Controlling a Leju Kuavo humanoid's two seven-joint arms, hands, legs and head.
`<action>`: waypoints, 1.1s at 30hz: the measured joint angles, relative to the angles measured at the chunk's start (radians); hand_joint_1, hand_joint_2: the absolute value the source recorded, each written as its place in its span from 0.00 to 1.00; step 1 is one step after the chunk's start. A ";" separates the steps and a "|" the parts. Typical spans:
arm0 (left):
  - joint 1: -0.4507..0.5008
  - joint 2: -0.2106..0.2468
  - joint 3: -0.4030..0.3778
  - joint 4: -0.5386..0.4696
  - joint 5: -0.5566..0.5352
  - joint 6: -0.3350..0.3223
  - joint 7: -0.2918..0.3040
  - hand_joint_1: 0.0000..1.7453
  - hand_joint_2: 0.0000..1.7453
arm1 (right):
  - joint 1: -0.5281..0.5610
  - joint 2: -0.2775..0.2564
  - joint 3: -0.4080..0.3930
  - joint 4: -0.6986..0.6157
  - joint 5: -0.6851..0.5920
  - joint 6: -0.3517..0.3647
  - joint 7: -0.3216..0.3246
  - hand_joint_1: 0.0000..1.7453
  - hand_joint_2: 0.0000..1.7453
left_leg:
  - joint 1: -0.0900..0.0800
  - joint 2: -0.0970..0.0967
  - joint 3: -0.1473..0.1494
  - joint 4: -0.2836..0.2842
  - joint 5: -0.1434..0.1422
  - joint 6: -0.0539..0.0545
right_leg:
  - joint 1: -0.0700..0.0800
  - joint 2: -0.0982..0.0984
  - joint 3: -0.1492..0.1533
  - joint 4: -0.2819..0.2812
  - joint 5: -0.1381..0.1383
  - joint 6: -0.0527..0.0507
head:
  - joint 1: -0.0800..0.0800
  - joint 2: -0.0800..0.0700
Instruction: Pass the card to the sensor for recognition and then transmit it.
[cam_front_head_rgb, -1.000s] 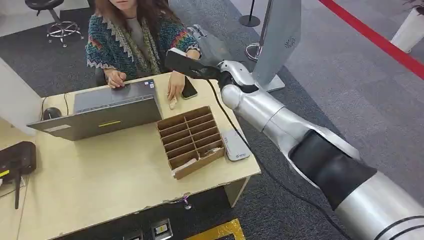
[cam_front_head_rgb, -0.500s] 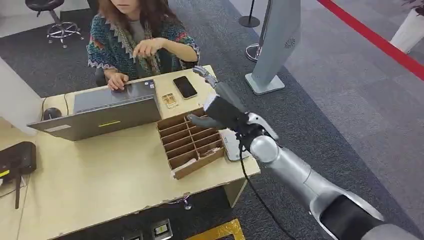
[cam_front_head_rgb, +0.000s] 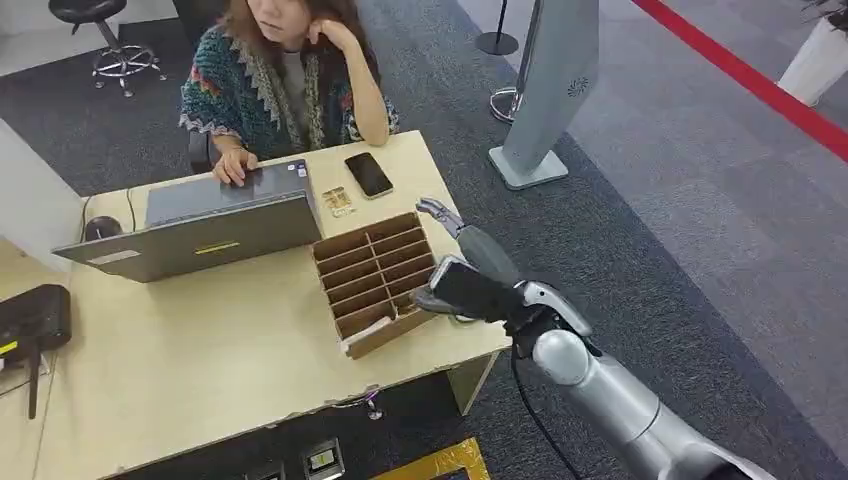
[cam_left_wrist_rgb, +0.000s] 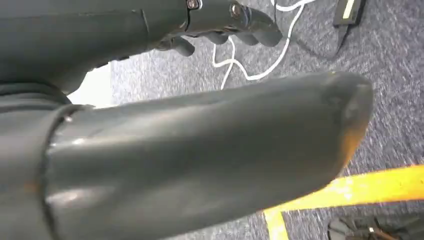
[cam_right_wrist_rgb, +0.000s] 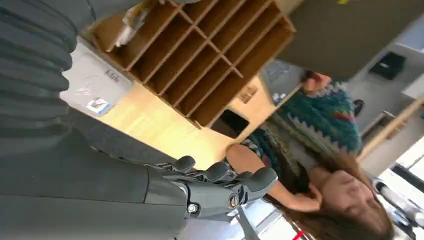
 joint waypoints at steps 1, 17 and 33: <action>-0.001 0.001 0.000 0.000 -0.003 -0.002 0.003 0.00 0.00 | 0.003 0.001 0.003 0.000 0.042 0.013 0.020 0.00 1.00 | 0.000 0.000 0.000 0.000 0.000 0.000 | 0.000 0.000 0.000 0.000 0.000 0.000 | 0.000 0.000; -0.006 0.015 0.000 0.000 0.003 0.003 0.023 0.00 0.00 | -0.070 0.003 0.175 -0.006 0.414 0.230 0.181 0.00 1.00 | 0.000 0.000 0.000 0.000 0.000 0.000 | 0.000 0.000 0.000 0.000 0.000 0.000 | 0.000 0.000; -0.006 0.016 0.000 0.000 0.013 0.003 0.013 0.00 0.00 | -0.100 0.002 0.251 0.005 0.493 0.224 0.221 0.00 1.00 | 0.000 0.000 0.000 0.000 0.000 0.000 | 0.000 0.000 0.000 0.000 0.000 0.000 | 0.000 0.000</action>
